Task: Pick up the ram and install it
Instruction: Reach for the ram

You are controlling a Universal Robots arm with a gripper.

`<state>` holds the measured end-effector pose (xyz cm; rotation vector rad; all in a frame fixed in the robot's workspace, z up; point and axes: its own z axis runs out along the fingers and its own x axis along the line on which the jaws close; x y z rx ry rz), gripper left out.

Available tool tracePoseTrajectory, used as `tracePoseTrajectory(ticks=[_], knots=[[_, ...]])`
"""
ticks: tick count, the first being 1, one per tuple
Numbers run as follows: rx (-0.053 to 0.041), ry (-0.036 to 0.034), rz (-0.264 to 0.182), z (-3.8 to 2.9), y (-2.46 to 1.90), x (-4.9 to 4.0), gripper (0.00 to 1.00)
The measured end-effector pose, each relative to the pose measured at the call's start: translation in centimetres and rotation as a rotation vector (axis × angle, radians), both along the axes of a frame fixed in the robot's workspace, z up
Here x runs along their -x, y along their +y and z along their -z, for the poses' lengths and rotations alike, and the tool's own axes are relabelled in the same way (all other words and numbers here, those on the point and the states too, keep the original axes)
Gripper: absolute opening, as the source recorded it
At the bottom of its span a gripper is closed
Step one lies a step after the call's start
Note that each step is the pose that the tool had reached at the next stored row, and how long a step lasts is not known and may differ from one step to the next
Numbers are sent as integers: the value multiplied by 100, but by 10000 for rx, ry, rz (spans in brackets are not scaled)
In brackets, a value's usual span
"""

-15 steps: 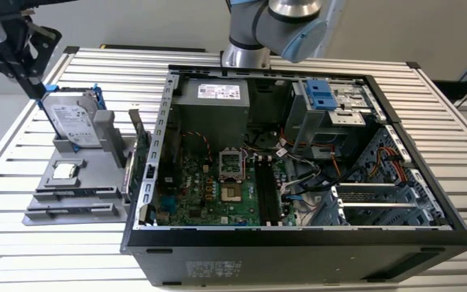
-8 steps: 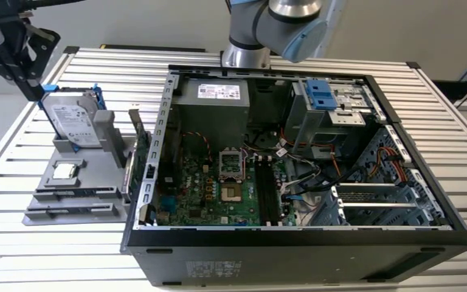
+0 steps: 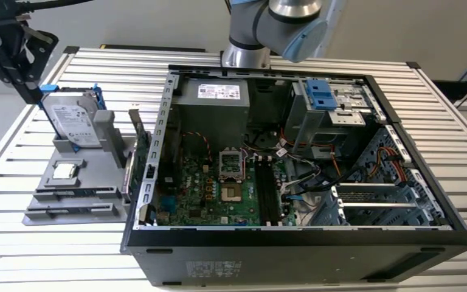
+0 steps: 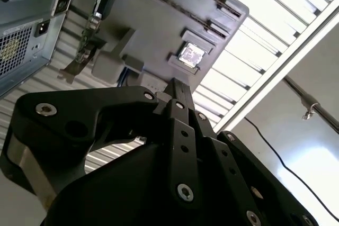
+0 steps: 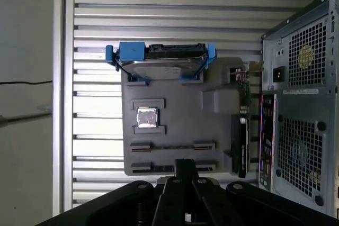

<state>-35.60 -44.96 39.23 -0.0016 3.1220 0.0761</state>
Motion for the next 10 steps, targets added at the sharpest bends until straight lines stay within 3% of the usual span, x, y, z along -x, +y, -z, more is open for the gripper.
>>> tracePoseTrajectory(ticks=[10], knots=[[-1, -1, -47, 2, -63, 0, 0]])
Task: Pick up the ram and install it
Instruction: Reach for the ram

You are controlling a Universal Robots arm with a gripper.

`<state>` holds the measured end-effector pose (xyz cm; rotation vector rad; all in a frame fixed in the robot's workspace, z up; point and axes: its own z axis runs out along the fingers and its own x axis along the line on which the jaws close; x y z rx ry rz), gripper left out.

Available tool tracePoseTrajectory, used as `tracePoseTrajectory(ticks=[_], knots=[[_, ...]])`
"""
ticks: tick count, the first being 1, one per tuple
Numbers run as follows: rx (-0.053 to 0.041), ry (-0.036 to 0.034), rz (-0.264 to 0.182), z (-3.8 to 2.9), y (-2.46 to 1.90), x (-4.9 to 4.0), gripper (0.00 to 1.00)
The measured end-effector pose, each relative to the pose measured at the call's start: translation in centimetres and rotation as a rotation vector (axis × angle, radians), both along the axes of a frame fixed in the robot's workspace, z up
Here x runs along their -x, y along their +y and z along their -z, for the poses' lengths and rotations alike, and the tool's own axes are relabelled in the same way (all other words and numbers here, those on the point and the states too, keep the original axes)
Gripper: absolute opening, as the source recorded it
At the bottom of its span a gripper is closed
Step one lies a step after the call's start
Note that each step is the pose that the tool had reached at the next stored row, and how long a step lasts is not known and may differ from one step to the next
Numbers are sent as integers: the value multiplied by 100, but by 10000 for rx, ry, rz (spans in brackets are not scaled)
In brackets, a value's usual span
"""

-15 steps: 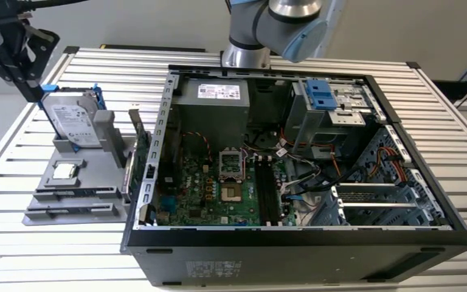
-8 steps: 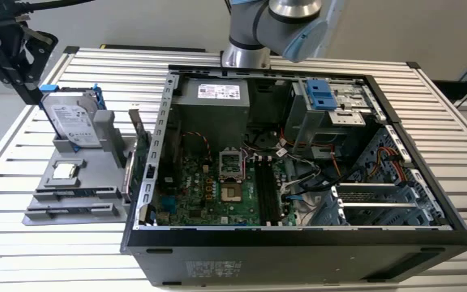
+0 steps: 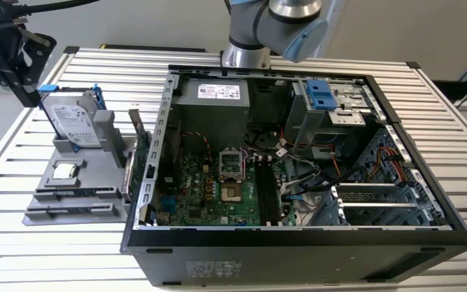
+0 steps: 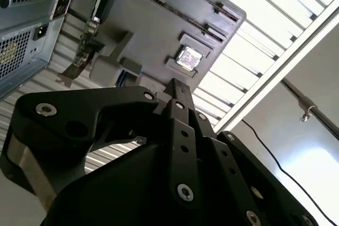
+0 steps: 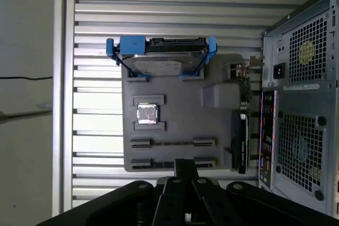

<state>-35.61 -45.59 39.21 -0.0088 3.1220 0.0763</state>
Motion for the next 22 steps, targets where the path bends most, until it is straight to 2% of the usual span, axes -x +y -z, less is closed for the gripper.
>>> tracePoseTrajectory(ticks=[14, 22], knots=[[1, 1, -50, 3, -66, 0, 0], [0, 0, -161, 4, -126, 0, 0]])
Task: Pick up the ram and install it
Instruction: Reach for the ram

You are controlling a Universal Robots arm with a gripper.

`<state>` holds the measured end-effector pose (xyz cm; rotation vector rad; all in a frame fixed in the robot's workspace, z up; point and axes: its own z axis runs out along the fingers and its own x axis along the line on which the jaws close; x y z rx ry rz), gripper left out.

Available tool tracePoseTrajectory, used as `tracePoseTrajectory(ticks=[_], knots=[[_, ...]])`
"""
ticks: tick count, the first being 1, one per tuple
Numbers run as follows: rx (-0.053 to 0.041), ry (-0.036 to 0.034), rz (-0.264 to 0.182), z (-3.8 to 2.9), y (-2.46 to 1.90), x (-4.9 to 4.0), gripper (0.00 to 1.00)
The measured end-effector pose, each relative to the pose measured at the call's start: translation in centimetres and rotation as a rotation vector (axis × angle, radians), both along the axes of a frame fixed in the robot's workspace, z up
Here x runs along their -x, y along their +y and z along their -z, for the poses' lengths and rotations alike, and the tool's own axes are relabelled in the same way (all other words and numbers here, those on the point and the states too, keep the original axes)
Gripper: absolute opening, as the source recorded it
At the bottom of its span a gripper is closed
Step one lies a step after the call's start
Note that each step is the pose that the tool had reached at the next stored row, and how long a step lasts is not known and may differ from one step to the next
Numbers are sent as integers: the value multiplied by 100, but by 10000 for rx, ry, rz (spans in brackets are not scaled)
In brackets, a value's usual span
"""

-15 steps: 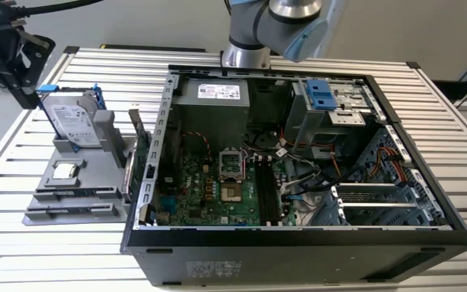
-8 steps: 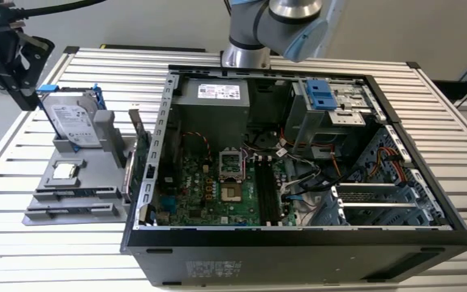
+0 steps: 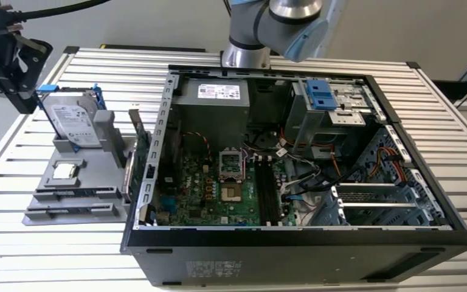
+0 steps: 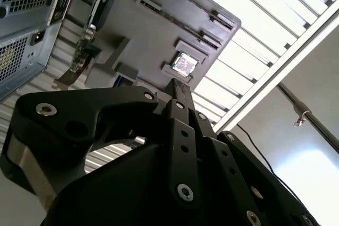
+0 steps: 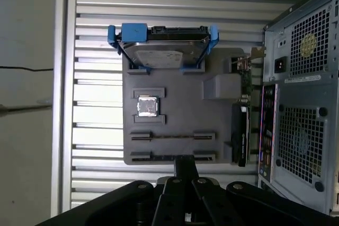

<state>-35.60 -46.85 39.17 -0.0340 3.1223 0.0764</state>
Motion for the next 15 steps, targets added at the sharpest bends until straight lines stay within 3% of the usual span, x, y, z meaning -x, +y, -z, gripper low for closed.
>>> tracePoseTrajectory(ticks=[15], knots=[[0, 0, -419, 1, -130, -4, 0]])
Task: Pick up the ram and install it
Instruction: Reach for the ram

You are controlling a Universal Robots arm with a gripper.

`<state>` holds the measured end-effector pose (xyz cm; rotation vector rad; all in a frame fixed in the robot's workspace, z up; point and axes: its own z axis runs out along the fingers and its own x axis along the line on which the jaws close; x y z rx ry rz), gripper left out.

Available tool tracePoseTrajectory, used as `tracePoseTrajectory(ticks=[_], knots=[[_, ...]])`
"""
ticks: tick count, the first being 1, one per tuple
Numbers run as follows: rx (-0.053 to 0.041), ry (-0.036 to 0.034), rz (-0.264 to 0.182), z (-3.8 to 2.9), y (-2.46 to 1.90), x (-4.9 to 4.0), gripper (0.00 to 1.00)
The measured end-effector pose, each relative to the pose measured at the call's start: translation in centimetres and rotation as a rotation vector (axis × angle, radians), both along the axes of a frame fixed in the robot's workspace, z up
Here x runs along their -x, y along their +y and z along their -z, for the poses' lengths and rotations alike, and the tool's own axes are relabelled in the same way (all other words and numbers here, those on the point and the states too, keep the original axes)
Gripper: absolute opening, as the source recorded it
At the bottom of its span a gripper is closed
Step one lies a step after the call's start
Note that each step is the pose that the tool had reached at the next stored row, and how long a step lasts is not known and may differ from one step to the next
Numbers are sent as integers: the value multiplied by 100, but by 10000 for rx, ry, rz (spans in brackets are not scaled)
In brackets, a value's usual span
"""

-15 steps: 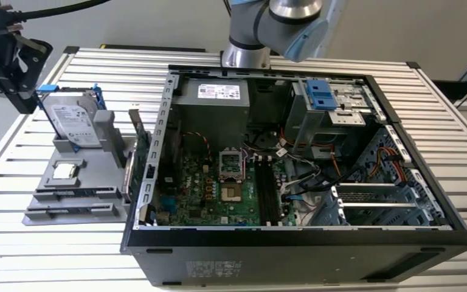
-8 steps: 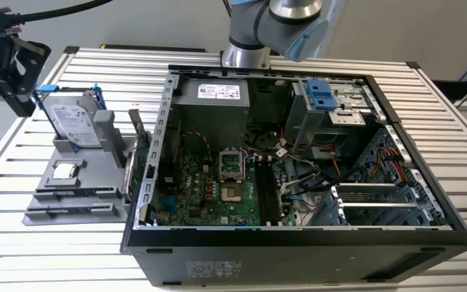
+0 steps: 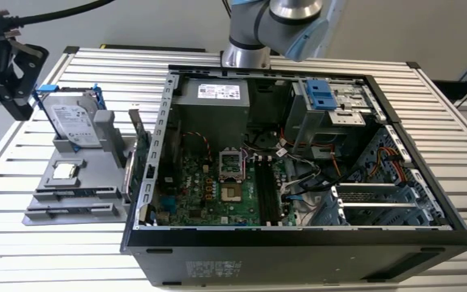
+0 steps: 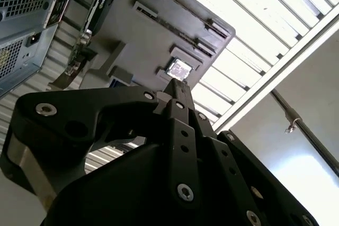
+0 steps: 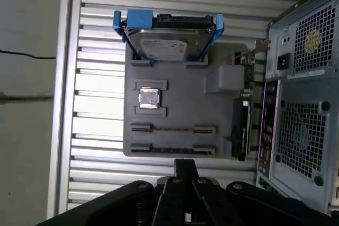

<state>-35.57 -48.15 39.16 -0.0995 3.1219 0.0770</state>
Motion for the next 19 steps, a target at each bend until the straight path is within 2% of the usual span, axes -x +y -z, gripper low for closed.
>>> tracePoseTrajectory(ticks=[12, 19], knots=[[0, 0, -84, 0, -155, 0, 0], [0, 0, -84, 1, -211, 0, 0]])
